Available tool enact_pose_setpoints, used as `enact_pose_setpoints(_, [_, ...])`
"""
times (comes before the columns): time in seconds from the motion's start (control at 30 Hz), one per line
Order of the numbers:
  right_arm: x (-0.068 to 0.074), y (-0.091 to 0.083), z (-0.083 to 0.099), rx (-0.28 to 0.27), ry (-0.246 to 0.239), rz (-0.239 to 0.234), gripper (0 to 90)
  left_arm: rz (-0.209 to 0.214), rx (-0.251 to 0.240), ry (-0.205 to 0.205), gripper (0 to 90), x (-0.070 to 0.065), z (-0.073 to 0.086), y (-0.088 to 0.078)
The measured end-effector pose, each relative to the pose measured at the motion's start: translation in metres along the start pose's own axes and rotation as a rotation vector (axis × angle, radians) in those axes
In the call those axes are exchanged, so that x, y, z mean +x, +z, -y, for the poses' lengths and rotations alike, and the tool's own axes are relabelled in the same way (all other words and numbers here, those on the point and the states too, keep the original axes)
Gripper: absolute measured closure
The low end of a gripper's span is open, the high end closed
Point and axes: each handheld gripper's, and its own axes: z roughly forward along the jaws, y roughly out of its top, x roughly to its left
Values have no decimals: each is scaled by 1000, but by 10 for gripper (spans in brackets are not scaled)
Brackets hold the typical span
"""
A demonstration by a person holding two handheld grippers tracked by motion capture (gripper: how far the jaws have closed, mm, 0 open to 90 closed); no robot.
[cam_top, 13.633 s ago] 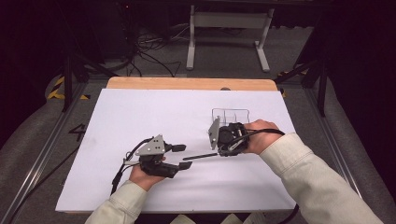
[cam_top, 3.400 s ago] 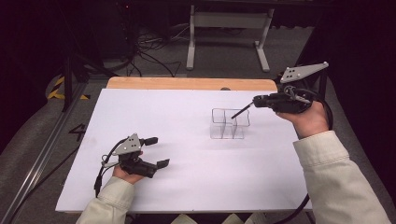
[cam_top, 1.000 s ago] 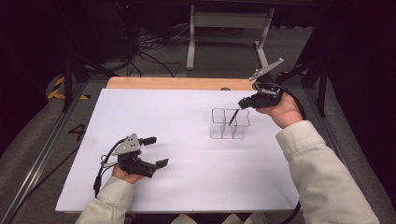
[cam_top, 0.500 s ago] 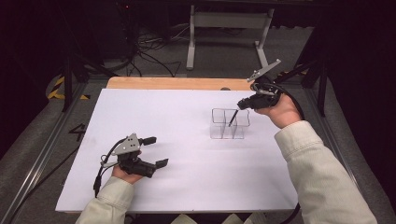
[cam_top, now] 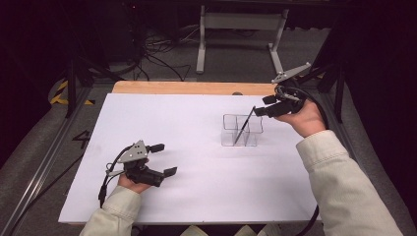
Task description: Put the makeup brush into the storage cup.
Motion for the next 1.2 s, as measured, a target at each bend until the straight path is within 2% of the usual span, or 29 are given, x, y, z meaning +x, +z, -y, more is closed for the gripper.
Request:
enact_pose_setpoints(0.23, [5, -17, 9, -70, -11, -5, 234, -2, 4, 3, 42, 0, -1, -1])
enact_pose_setpoints(0.3, [11, -27, 16, -122, -18, 11, 196, -7, 5, 1, 41, 0, -2, -2])
enact_pose_setpoints(0.4, [15, -32, 24, -162, -26, 14, 156, -5, 1, 2, 39, 0, -2, -2])
enact_pose_setpoints(0.53, [20, -36, 32, -185, -33, 30, 115, -2, -1, -7, 37, -1, -3, -4])
enact_pose_setpoints(0.57, [22, -38, 38, -206, -39, 30, 108, -3, -2, -7, 35, -1, -3, -4])
enact_pose_setpoints(0.87, [29, -41, 55, -225, -38, 40, 55, -11, -7, -21, 33, -1, -6, -15])
enact_pose_setpoints(0.9, [33, -44, 63, -245, -36, 41, 28, -14, -5, -20, 29, -1, -7, -17])
enact_pose_setpoints(1.2, [41, -49, 85, -317, -27, 26, 5, -25, -23, -29, 25, -2, -6, -31])
